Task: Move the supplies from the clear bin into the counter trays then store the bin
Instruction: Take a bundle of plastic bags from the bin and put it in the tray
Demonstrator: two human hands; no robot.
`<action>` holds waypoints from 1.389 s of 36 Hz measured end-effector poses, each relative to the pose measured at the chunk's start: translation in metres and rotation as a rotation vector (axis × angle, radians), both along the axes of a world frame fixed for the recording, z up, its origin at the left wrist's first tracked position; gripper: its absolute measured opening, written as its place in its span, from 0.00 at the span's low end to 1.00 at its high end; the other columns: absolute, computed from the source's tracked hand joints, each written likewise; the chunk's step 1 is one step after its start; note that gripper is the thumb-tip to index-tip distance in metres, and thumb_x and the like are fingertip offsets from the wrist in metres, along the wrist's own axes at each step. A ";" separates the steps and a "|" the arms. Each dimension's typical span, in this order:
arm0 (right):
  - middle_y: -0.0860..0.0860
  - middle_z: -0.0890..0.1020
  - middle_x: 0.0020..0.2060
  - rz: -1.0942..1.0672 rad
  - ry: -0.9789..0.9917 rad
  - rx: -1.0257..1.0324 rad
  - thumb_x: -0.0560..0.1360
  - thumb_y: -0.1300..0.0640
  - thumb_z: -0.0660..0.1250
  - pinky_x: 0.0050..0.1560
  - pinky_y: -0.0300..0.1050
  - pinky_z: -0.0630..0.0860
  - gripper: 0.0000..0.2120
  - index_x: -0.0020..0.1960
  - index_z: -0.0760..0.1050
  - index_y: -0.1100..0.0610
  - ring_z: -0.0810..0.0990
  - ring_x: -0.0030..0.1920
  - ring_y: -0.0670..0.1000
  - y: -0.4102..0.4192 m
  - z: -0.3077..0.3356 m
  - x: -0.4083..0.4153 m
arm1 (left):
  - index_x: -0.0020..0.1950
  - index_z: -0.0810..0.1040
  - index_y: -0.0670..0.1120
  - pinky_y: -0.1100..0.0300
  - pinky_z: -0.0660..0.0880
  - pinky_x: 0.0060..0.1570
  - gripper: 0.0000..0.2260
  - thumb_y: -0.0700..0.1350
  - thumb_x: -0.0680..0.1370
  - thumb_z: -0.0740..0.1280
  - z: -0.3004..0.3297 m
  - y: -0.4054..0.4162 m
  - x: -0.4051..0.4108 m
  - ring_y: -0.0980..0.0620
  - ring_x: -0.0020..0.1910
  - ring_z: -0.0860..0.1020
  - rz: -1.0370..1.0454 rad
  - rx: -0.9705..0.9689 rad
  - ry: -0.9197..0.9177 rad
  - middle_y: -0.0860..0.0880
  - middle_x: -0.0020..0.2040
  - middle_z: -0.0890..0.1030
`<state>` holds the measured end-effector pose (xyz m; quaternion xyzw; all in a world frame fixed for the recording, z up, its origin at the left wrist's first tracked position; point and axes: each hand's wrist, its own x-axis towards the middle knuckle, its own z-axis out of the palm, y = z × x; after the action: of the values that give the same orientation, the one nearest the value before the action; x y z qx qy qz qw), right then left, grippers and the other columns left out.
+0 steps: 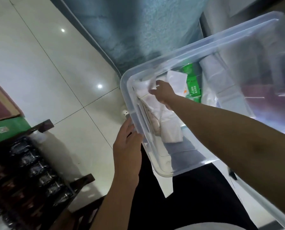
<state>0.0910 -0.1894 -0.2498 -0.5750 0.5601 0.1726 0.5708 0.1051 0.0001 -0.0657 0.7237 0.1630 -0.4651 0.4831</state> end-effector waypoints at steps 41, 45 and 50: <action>0.52 0.85 0.51 -0.881 -0.356 0.549 0.70 0.49 0.75 0.43 0.48 0.82 0.15 0.55 0.83 0.53 0.85 0.50 0.54 -0.008 0.148 -0.147 | 0.59 0.83 0.51 0.57 0.80 0.39 0.16 0.36 0.74 0.70 0.013 -0.088 0.007 0.53 0.49 0.84 -0.354 -0.194 0.193 0.50 0.53 0.86; 0.53 0.82 0.57 -0.871 0.123 0.122 0.72 0.56 0.74 0.54 0.51 0.78 0.23 0.66 0.75 0.54 0.80 0.54 0.56 -0.011 0.099 -0.146 | 0.56 0.84 0.52 0.59 0.79 0.36 0.16 0.34 0.76 0.68 0.009 -0.087 0.001 0.55 0.46 0.84 -0.283 -0.126 0.122 0.51 0.50 0.86; 0.55 0.62 0.75 -0.515 0.377 -0.027 0.74 0.59 0.66 0.64 0.59 0.73 0.31 0.75 0.61 0.55 0.68 0.70 0.61 -0.018 0.049 -0.147 | 0.53 0.83 0.51 0.57 0.79 0.34 0.13 0.35 0.77 0.67 0.007 -0.087 -0.007 0.50 0.42 0.81 -0.330 -0.131 0.079 0.47 0.46 0.83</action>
<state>-0.0558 -0.2076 -0.2011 -0.3799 0.7853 0.1186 0.4743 0.0985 -0.0865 -0.0583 0.6888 0.0301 -0.5758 0.4394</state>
